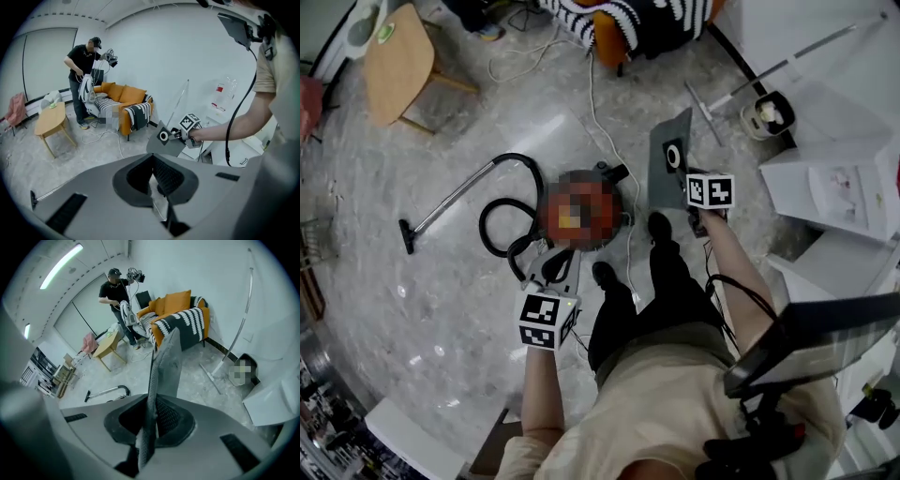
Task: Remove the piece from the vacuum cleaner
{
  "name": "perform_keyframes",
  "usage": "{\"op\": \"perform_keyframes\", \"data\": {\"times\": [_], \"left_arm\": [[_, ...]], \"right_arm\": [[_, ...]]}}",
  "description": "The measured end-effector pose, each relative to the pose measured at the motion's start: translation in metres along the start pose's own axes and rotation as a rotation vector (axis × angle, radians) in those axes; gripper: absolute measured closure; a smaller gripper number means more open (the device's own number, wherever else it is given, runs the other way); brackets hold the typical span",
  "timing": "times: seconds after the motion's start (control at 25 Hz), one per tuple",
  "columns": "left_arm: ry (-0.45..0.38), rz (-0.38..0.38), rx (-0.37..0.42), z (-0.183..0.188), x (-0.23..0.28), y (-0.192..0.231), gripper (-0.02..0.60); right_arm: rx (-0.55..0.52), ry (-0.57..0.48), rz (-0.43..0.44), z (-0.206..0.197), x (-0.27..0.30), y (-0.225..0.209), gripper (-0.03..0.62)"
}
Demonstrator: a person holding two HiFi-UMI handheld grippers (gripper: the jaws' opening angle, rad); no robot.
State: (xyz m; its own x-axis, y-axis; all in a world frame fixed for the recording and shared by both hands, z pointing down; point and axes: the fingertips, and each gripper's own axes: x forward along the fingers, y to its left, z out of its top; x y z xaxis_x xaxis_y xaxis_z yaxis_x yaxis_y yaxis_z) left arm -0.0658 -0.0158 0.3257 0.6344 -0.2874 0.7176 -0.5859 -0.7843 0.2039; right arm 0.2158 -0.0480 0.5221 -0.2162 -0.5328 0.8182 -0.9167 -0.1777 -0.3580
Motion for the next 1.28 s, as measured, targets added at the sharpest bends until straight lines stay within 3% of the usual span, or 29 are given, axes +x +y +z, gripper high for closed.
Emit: {"op": "perform_keyframes", "data": {"times": [0.2,0.4,0.56,0.72,1.04,1.28], "left_arm": [[-0.037,0.07,0.021,0.003,-0.032,0.002,0.588],[-0.054,0.167,-0.03,-0.006,-0.074,0.008,0.588],[-0.074,0.251,-0.074,0.0,-0.095,0.016,0.588],[-0.088,0.297,-0.084,0.026,-0.092,0.013,0.588],[-0.169,0.332,-0.011,0.11,-0.077,-0.013,0.588],[-0.219,0.358,-0.056,0.124,-0.075,-0.02,0.588]], "right_arm": [[-0.016,-0.057,0.039,0.018,-0.036,0.012,0.569],[0.02,-0.092,0.098,0.016,-0.064,0.022,0.569],[-0.048,-0.093,0.141,0.028,-0.074,0.034,0.569],[-0.147,-0.123,0.209,0.059,-0.082,0.047,0.569],[-0.28,-0.239,0.397,0.137,-0.147,0.073,0.569],[-0.317,-0.239,0.482,0.155,-0.179,0.088,0.568]]}}
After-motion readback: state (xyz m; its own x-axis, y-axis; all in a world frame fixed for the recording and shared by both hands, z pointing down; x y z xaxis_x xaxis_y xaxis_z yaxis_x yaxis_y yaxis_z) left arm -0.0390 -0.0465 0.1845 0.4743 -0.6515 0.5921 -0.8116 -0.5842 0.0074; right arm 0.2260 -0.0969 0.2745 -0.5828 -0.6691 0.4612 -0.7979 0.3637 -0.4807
